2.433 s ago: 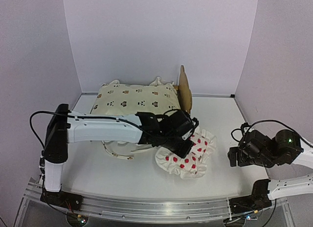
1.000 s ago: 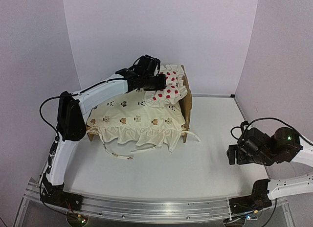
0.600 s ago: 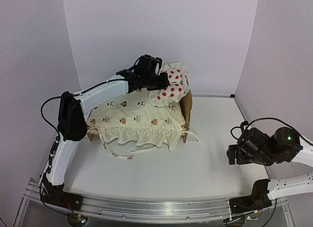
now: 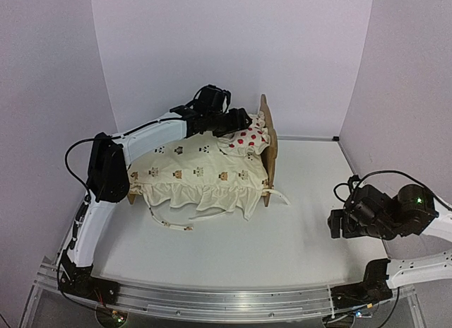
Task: Set up the pet bed
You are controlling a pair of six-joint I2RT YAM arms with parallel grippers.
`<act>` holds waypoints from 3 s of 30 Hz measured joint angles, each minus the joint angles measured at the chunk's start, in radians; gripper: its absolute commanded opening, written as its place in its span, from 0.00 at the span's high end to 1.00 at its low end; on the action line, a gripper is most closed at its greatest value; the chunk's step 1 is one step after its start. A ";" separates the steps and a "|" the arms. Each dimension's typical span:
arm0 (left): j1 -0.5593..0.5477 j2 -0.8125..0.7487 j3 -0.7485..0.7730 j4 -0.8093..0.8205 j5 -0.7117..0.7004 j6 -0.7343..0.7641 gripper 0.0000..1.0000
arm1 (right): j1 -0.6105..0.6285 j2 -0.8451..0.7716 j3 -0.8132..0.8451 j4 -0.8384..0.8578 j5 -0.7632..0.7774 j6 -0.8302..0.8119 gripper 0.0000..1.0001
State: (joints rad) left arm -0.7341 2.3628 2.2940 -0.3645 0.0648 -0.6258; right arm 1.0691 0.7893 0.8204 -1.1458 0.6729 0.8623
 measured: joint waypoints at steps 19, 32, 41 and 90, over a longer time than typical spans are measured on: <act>0.000 -0.539 -0.439 0.032 -0.089 0.141 0.00 | 0.000 0.078 0.071 0.044 0.070 -0.095 0.02; 0.000 -1.054 -1.065 -0.038 -0.176 0.190 0.00 | 0.000 0.259 0.121 0.258 0.047 -0.219 0.02; 0.000 -1.280 -1.358 -0.134 -0.215 0.162 0.00 | 0.000 0.308 0.120 0.330 0.054 -0.219 0.02; 0.000 -1.213 -1.540 -0.151 -0.385 -0.025 0.00 | -0.002 0.300 -0.134 0.701 -0.022 -0.443 0.02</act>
State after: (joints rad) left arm -0.7341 1.1500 0.7544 -0.5158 -0.3199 -0.6506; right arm 1.0672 1.0889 0.6862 -0.4443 0.6513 0.4197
